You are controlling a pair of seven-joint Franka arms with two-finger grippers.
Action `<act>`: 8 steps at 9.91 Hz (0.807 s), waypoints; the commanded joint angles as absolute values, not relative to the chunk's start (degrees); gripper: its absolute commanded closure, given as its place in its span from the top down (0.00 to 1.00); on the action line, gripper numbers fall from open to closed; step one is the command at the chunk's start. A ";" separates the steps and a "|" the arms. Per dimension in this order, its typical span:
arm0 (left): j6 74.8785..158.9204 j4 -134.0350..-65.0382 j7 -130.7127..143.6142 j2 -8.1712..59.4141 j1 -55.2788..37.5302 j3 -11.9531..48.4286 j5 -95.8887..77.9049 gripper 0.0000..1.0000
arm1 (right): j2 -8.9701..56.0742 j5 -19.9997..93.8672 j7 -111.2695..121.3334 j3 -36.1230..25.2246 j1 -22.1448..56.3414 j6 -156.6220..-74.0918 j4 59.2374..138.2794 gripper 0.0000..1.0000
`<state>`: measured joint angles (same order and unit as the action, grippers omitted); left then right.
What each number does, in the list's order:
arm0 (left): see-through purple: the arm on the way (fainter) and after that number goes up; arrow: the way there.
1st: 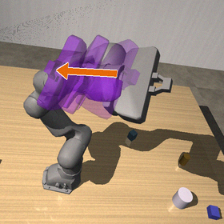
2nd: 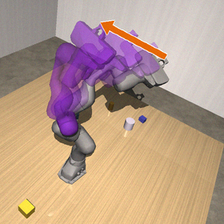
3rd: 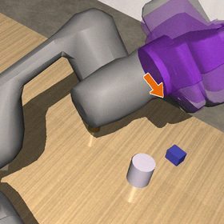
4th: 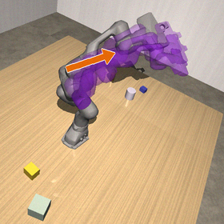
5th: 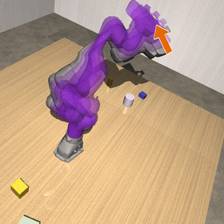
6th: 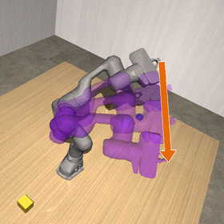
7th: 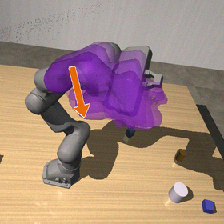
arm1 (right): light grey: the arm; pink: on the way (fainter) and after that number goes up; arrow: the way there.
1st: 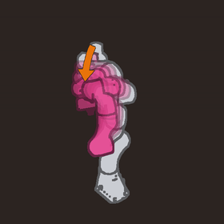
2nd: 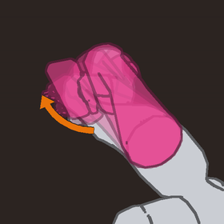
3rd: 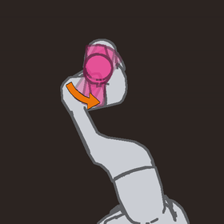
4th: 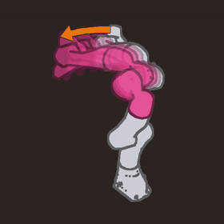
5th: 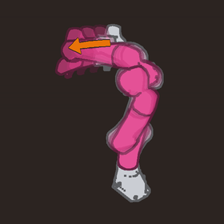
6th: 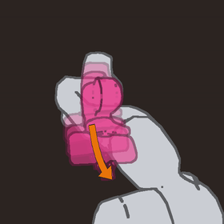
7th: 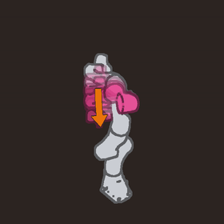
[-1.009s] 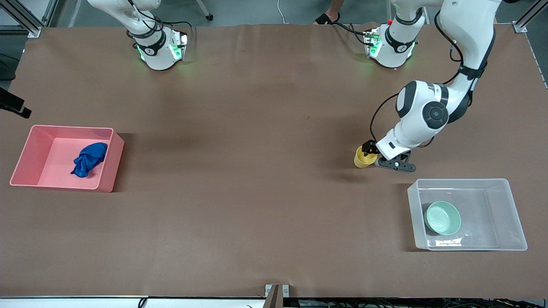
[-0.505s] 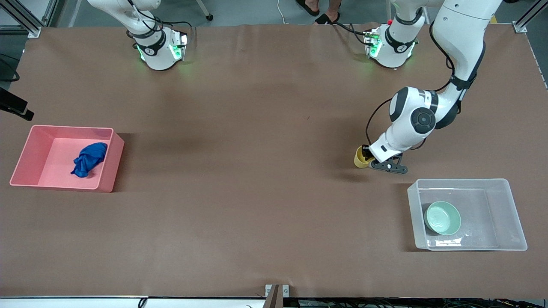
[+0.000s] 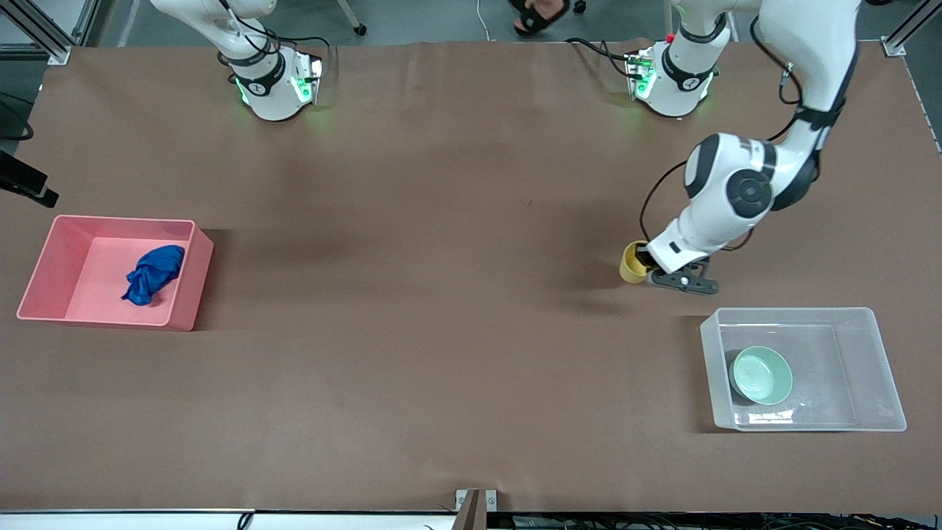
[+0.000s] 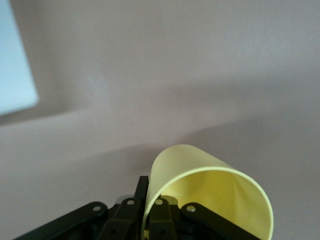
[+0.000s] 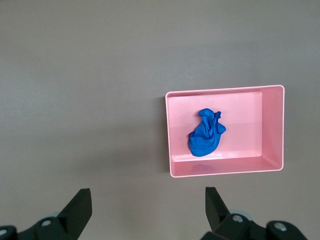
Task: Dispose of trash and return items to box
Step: 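Carry the yellow cup with the left gripper and set it in the bowl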
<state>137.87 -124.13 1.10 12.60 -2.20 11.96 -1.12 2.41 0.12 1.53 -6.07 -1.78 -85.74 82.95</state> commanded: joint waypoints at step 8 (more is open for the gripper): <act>131.84 -78.94 -25.98 45.24 0.87 -7.47 -9.81 0.00 | 1.49 -0.35 1.67 -5.10 -2.81 -86.48 83.85 1.00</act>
<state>133.33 -84.81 -21.80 38.48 0.31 -6.83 -6.59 2.38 0.10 1.53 -5.88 -2.00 -85.98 83.01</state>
